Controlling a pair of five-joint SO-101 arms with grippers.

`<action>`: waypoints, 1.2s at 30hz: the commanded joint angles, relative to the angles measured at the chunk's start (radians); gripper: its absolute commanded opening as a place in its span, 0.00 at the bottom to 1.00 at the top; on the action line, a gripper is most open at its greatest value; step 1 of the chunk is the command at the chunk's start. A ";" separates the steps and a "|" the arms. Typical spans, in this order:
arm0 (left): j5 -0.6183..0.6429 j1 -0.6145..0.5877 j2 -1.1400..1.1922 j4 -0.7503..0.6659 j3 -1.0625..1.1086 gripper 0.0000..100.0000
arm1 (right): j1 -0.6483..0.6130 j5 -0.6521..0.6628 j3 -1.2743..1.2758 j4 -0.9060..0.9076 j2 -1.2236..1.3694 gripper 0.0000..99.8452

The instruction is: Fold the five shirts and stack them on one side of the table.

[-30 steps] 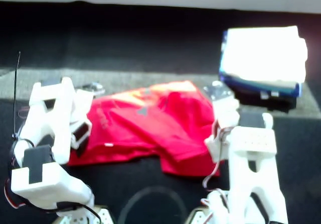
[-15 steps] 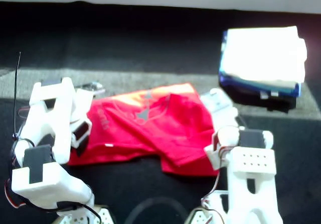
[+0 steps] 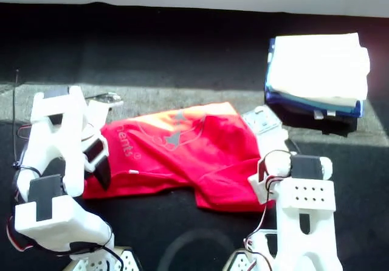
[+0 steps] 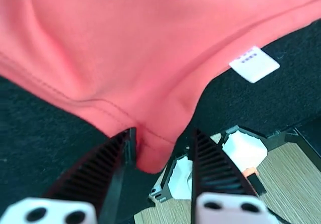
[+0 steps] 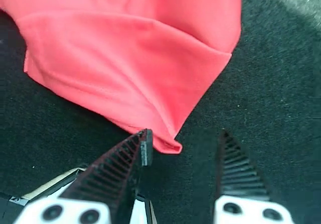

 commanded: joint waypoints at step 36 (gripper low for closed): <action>0.255 0.008 0.716 -0.245 -0.929 0.01 | -0.156 -0.282 -1.096 -0.441 1.432 0.01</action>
